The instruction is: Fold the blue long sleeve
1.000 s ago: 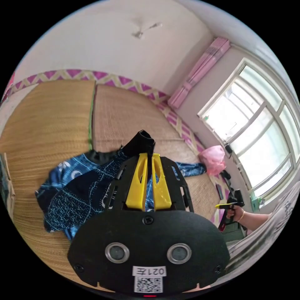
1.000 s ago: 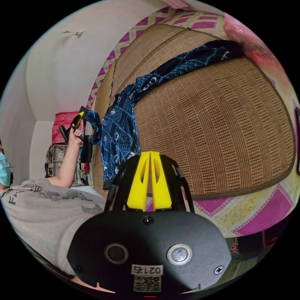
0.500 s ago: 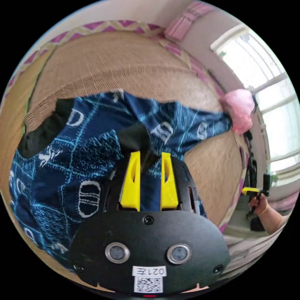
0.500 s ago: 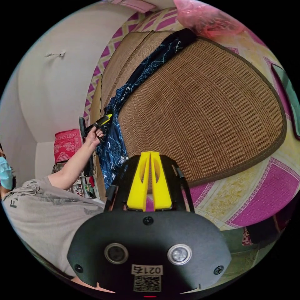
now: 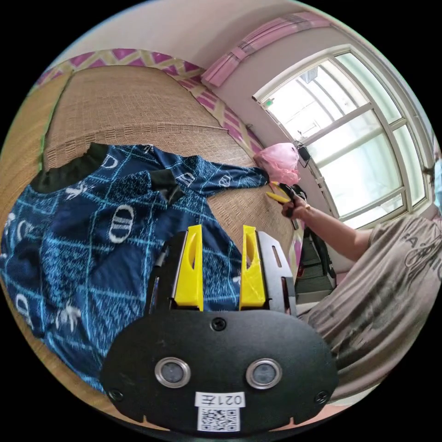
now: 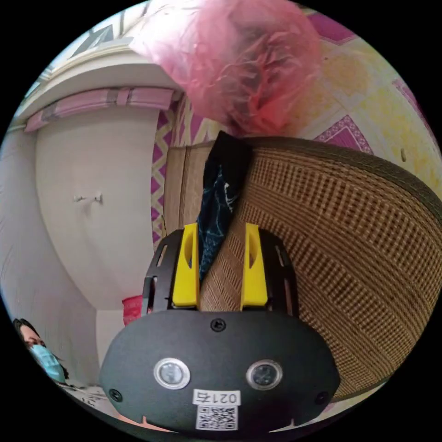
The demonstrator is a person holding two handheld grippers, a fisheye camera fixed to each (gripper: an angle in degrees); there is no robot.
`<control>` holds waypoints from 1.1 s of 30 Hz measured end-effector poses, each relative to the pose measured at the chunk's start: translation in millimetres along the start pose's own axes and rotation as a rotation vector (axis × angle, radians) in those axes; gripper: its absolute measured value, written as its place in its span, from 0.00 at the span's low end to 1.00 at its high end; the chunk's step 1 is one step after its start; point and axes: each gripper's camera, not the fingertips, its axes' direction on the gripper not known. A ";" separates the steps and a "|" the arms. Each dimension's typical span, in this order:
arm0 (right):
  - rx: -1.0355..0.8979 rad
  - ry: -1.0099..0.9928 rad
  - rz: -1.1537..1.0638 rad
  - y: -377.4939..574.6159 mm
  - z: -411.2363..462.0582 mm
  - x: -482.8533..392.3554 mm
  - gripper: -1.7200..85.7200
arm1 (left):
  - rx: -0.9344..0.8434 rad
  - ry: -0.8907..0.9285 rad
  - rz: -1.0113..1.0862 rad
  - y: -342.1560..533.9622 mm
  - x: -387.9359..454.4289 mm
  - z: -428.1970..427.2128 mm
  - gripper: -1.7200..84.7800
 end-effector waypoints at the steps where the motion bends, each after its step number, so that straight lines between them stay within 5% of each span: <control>1: 0.044 -0.024 0.042 -4.7 2.7 6.0 0.16 | 0.007 -0.022 -0.011 14.9 4.6 -13.5 0.15; 10: 0.138 -0.087 0.070 -16.9 47.4 -24.6 0.07 | 0.146 -0.074 -0.205 124.7 17.1 -96.4 0.14; 15: 0.154 0.045 -0.287 20.6 65.1 -147.9 0.06 | 0.216 -0.076 -0.283 183.6 8.9 -118.9 0.14; 23: -0.014 0.078 -1.247 283.6 174.4 -443.6 0.06 | 0.256 0.031 -0.328 261.6 -33.5 -129.2 0.13; 33: -0.363 0.215 -1.656 602.1 415.0 -514.8 0.06 | 0.315 0.026 -0.436 386.8 -76.9 -188.6 0.13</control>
